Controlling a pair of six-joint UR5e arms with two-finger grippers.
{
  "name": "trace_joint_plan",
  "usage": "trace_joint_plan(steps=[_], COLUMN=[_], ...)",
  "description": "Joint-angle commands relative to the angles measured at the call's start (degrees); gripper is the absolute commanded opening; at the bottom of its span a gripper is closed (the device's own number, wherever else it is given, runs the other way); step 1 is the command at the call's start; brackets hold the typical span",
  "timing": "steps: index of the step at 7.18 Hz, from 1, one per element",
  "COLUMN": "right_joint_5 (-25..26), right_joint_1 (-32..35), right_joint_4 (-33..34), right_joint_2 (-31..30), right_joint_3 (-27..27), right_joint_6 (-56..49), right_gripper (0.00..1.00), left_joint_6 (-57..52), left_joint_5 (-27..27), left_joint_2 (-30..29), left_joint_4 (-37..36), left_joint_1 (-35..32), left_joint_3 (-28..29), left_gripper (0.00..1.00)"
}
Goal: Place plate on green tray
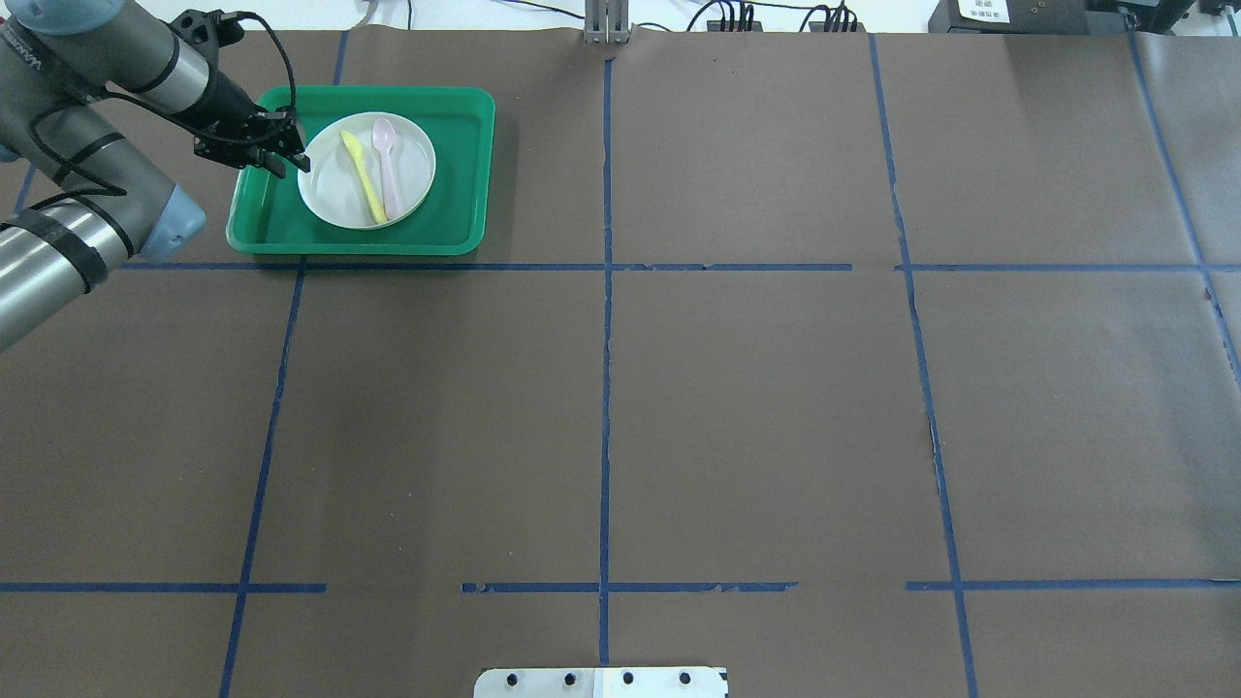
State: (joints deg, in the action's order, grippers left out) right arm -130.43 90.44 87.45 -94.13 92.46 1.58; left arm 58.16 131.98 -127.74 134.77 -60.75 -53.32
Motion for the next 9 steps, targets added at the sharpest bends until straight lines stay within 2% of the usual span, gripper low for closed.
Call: trace_joint_plan(steps=[1, 3, 4, 7, 8, 9], right_joint_5=[0.00, 0.00, 0.00, 0.00, 0.00, 0.00], right_joint_1=[0.00, 0.00, 0.00, 0.00, 0.00, 0.00], right_joint_4=[0.00, 0.00, 0.00, 0.00, 0.00, 0.00], right_joint_2=[0.00, 0.00, 0.00, 0.00, 0.00, 0.00], right_joint_3=[0.00, 0.00, 0.00, 0.00, 0.00, 0.00], right_joint_6=[0.00, 0.00, 0.09, 0.00, 0.00, 0.00], right_gripper=[1.00, 1.00, 1.00, 1.00, 1.00, 1.00], left_joint_6=[-2.07, -10.58, -17.57, -37.45, -44.03, -49.14], left_joint_5=[-0.32, 0.12, 0.12, 0.99, 4.22, 4.42], left_joint_2=[5.00, 14.94, 17.68, 30.67, 33.93, 34.40], left_joint_4=[0.06, -2.74, -5.89, -11.44, -16.51, -24.21], left_joint_1=[-0.95, -5.59, -7.61, -15.87, -20.59, -23.77], left_joint_3=[-6.39, -19.22, -22.76, -31.47, -34.63, -38.49], left_gripper=[1.00, 1.00, 1.00, 1.00, 1.00, 1.00])
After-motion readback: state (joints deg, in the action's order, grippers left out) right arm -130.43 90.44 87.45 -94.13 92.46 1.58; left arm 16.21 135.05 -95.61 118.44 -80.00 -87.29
